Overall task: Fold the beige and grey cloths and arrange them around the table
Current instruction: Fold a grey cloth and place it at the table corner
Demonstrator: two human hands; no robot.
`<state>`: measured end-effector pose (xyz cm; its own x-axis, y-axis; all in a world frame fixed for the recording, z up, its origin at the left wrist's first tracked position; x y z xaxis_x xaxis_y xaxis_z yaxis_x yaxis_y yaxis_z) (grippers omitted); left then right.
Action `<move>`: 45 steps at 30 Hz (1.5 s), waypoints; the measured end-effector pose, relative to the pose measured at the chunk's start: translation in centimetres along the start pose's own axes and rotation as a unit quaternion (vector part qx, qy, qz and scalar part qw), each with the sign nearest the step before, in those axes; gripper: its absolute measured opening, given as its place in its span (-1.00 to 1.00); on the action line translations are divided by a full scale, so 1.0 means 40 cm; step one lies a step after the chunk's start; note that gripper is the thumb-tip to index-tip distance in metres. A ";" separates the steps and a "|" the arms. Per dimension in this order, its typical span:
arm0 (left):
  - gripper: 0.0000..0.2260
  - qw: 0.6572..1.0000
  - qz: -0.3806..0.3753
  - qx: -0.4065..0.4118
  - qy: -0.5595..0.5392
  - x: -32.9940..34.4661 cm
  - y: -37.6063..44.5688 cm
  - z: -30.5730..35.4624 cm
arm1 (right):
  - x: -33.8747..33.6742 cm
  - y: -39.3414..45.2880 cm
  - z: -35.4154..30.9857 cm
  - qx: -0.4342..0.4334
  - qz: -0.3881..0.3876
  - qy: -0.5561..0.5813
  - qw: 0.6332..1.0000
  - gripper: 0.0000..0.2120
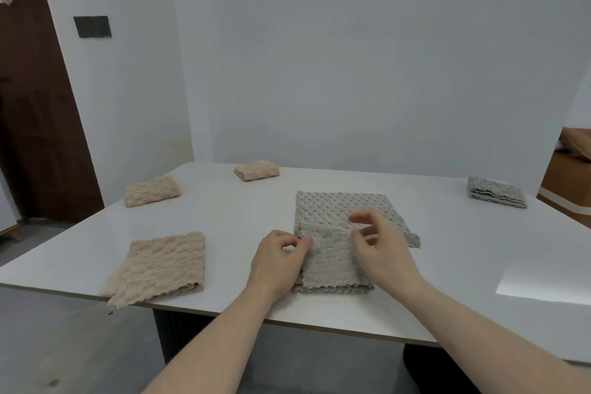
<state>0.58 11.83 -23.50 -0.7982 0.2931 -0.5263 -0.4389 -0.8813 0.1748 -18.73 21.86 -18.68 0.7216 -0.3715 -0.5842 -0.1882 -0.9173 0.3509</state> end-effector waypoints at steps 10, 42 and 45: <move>-0.79 0.999 0.043 -0.015 0.022 -0.014 -0.002 -0.004 | 0.017 -0.048 0.119 0.040 -0.077 -0.077 0.993 -0.59; -0.33 0.914 -0.197 -0.039 0.353 0.085 -0.002 0.007 | 0.093 -0.030 0.124 0.103 -0.240 -0.255 0.931 -0.42; -0.30 0.909 -0.200 -0.056 0.361 0.085 -0.002 0.006 | 0.097 -0.034 0.124 0.100 -0.251 -0.277 0.922 -0.40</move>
<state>-2.19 12.98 -25.11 -0.0878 0.3143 -0.9453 -0.5566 -0.8025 -0.2151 -18.98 20.96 -25.06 0.3102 0.1426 -0.9399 -0.0822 -0.9810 -0.1759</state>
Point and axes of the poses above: each hand's wrist, its own y-axis towards the middle knuckle, its own x-axis out of the palm, z = x × y, the point moved 5 cm from there along y, towards the middle knuckle, and after that the axes turned 14 degrees about -z, right-handed, at the moved point
